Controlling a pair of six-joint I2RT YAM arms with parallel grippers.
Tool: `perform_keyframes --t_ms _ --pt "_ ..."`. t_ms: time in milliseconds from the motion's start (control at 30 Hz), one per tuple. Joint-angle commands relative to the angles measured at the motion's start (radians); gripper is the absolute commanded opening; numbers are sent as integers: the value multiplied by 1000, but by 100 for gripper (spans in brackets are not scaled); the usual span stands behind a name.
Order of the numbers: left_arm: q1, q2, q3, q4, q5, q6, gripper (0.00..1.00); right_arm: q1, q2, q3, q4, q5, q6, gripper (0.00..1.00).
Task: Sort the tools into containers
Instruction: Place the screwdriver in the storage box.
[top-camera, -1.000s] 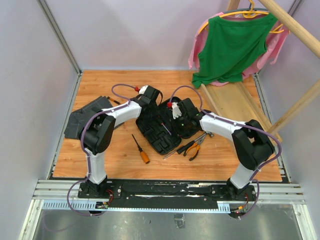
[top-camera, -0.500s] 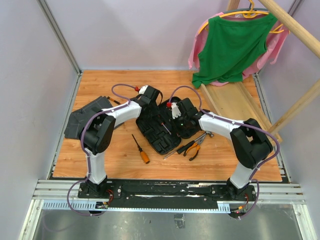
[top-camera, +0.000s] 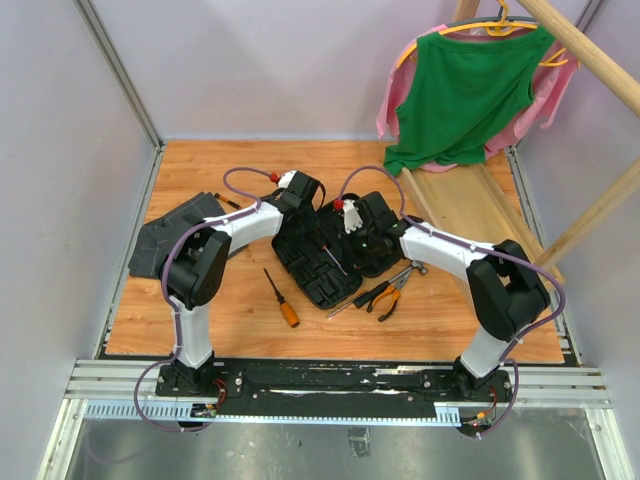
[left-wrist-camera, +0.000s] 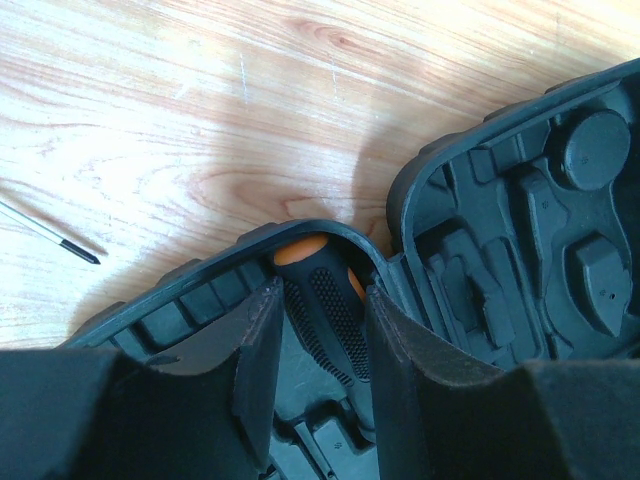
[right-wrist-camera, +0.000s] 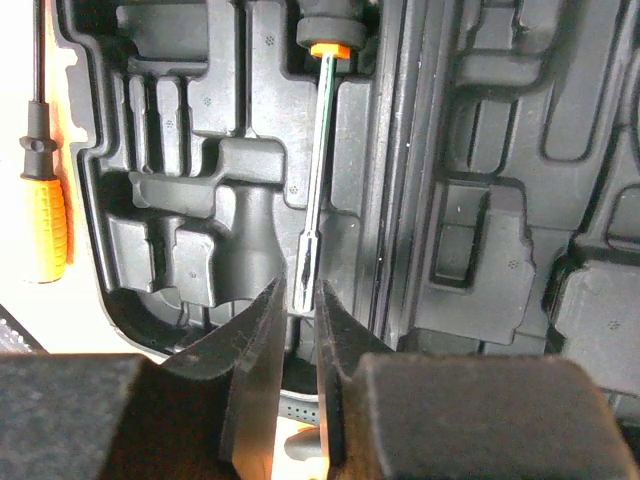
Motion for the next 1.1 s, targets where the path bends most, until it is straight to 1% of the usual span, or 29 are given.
perform_keyframes --t_ms 0,67,300,767,1067 --pt "-3 4 1 -22 -9 26 39 -21 -20 30 -20 3 -6 16" --pt "-3 4 1 -22 -9 27 39 -21 -13 29 -19 0 -8 13" --pt "-3 6 1 -22 -9 28 39 -21 15 33 -10 -10 -6 9" --pt "-3 10 -4 -19 -7 27 39 -17 55 31 -7 -16 -8 8" --pt "-3 11 -4 -18 -6 28 39 6 87 42 -47 71 -23 3"
